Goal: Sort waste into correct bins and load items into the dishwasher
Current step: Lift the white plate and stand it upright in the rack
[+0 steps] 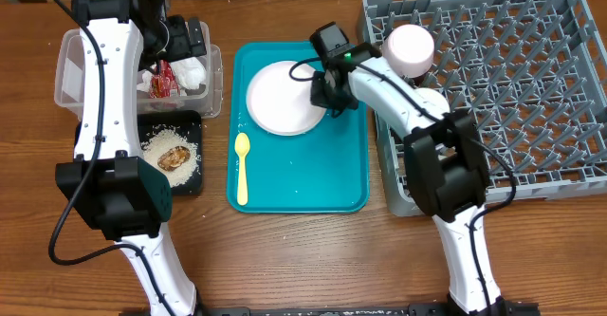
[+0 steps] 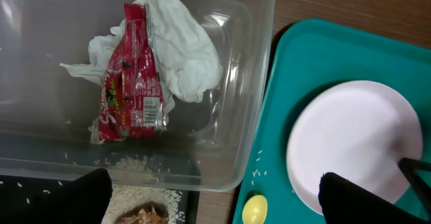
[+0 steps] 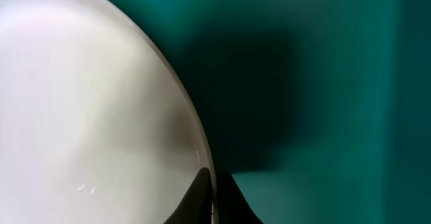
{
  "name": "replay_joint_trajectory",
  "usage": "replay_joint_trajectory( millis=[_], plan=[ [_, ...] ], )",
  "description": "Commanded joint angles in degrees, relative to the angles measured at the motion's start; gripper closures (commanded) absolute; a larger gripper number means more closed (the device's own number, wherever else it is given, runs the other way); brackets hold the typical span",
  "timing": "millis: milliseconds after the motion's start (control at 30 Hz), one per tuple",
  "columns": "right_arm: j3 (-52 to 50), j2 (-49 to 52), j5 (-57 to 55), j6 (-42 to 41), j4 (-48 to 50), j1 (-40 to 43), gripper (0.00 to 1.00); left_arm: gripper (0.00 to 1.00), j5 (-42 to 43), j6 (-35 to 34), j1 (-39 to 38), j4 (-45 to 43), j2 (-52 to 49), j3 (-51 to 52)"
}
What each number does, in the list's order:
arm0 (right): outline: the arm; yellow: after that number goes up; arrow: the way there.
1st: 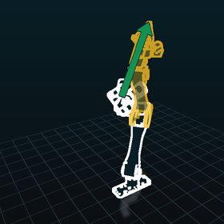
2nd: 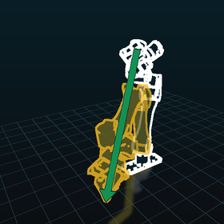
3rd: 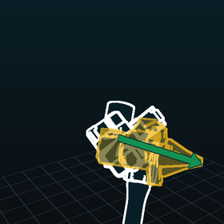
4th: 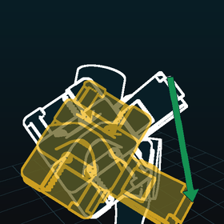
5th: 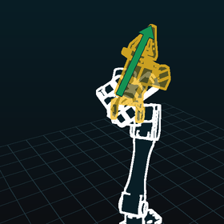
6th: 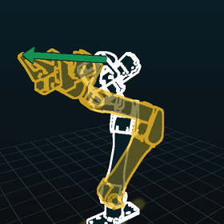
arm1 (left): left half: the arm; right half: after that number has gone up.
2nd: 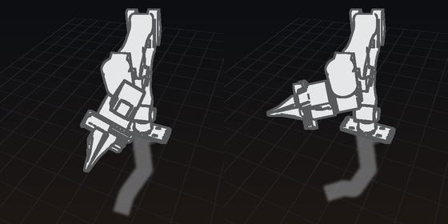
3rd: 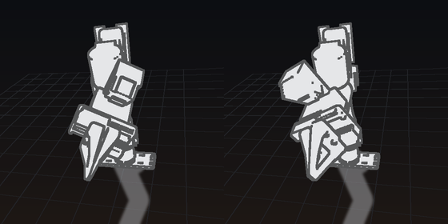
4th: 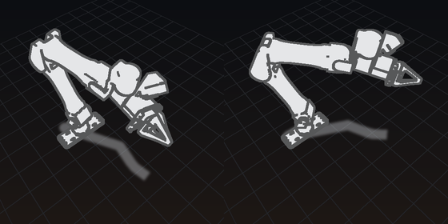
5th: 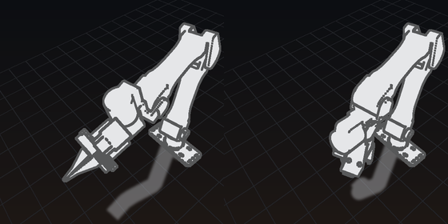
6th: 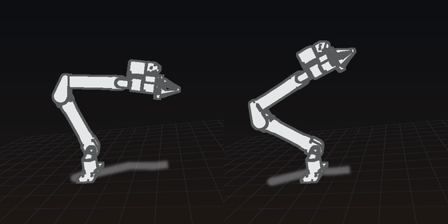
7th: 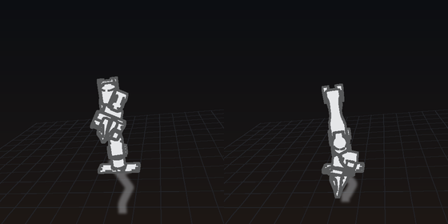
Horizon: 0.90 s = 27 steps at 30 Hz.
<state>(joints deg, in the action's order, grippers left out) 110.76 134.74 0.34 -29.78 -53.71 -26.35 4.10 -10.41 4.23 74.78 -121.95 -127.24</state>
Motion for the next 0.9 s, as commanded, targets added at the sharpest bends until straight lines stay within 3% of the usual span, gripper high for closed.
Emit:
replay_joint_trajectory(
  millis=[0,133,367,467,567,667,867],
  plan=[
    [1.07,-9.31,-9.9,6.01,-2.84,0.37,0.96,0.0,0.37,-0.55,-0.13,-0.04,1.84,-1.38],
    [1.07,-18.75,-14.71,7.76,-6.38,0.42,0.96,0.0,0.37,-0.55,-0.13,-0.04,1.84,-1.38],
    [1.07,-32.0,-35.58,8.79,-11.74,0.68,0.96,0.0,0.37,-0.55,-0.13,-0.04,1.84,-1.38],
    [1.07,-33.29,-49.16,6.14,-13.9,1.4,0.96,0.0,0.37,-0.55,-0.13,-0.04,1.84,-1.38],
    [0.7,-33.31,-65.92,-1.49,-18.1,2.49,0.96,0.0,0.37,-0.55,-0.13,-0.04,1.84,-1.38],
    [0.02,-32.89,-75.6,-5.2,-18.78,4.31,0.96,0.0,0.37,-0.55,-0.13,-0.04,1.84,-1.38],
    [-3.96,-31.89,-77.0,-7.74,-13.75,9.75,0.96,0.0,0.37,-0.55,-0.13,-0.04,1.84,-1.38]
  ],
)
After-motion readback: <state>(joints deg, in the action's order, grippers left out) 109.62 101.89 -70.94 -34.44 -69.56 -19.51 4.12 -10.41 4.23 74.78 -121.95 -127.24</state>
